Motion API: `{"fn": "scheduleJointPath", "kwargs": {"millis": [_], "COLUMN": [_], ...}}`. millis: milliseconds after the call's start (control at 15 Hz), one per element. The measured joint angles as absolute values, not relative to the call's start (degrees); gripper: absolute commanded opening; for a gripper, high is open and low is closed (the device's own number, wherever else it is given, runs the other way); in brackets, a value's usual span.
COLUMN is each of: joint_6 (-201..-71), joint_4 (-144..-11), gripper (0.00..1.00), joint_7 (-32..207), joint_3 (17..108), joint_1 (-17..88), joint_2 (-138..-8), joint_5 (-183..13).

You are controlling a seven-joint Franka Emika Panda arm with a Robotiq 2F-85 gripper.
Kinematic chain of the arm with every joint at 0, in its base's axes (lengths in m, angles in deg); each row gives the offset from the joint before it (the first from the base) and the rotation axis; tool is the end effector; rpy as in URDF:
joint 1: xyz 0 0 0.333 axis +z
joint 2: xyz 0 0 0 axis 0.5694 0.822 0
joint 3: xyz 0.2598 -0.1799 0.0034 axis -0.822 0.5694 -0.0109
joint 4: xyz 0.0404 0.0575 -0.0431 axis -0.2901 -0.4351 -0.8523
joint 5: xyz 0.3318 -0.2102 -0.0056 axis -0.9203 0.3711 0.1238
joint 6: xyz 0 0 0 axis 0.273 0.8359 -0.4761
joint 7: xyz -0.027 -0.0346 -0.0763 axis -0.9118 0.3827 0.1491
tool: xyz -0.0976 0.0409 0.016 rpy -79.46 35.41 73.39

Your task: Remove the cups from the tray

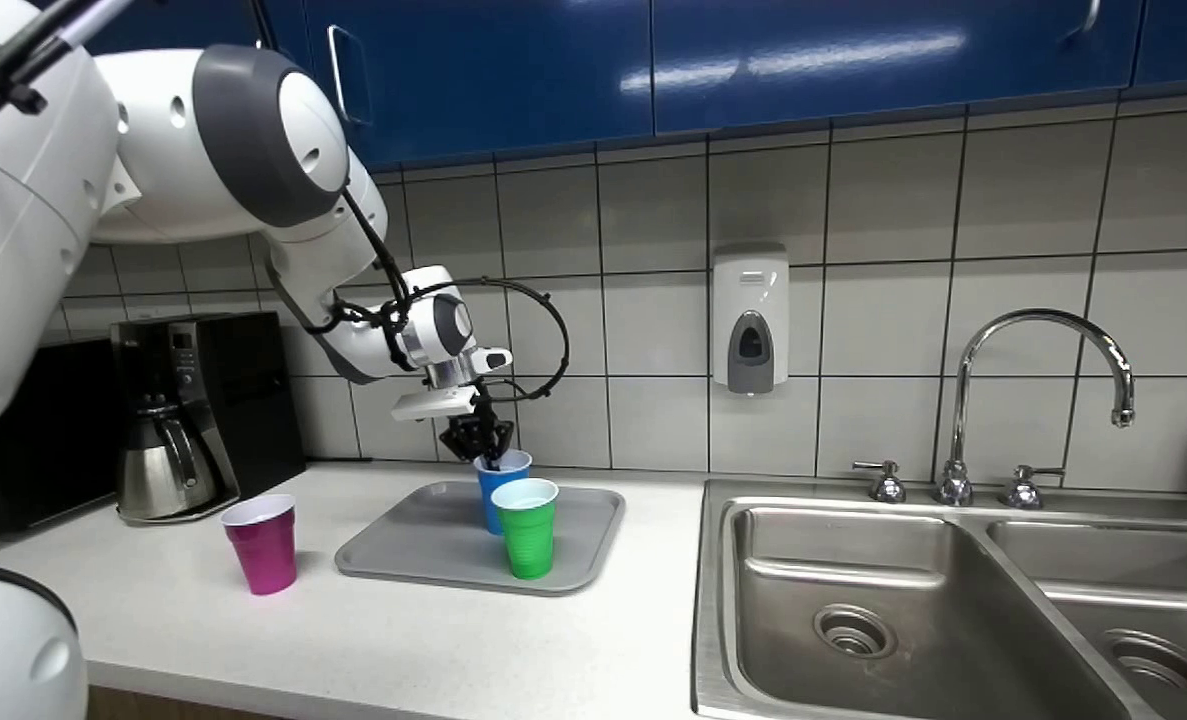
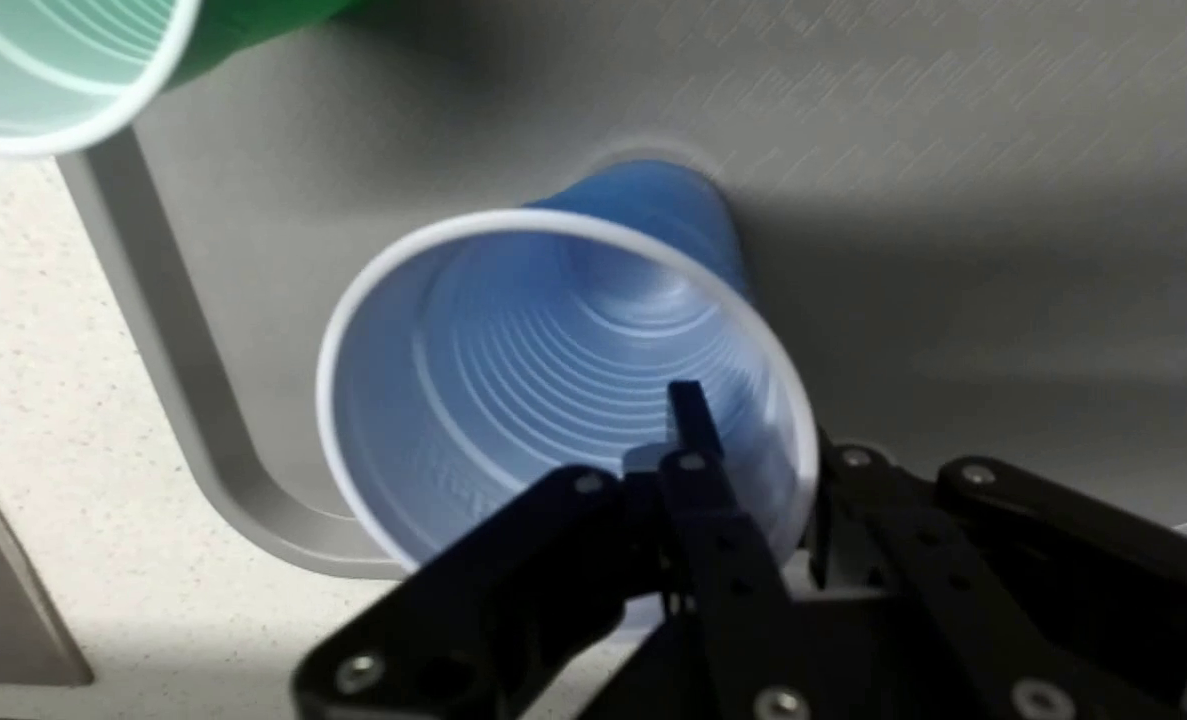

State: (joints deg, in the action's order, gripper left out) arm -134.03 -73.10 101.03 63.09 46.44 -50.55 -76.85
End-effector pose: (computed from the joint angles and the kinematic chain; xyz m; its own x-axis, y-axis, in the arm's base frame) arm 0.7113 0.0946 0.2671 0.9894 -0.0364 0.1406 -0.0600 -0.9841 0.1672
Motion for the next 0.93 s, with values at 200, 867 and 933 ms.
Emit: {"fn": "scheduleJointPath", "kwargs": {"millis": [200, 867, 933], "joint_6": [-134.0, -134.0, -134.0], "joint_4": [-73.0, -72.5, -72.5], "gripper": [0.0, 0.0, 0.0], "joint_7": [101.0, 101.0, 101.0], "joint_3": [63.1, 63.1, 63.1], "joint_1": [46.4, 46.9, 47.1], "joint_2": [-50.5, -51.2, -51.5], "joint_5": [-76.8, -76.8, -76.8]}}
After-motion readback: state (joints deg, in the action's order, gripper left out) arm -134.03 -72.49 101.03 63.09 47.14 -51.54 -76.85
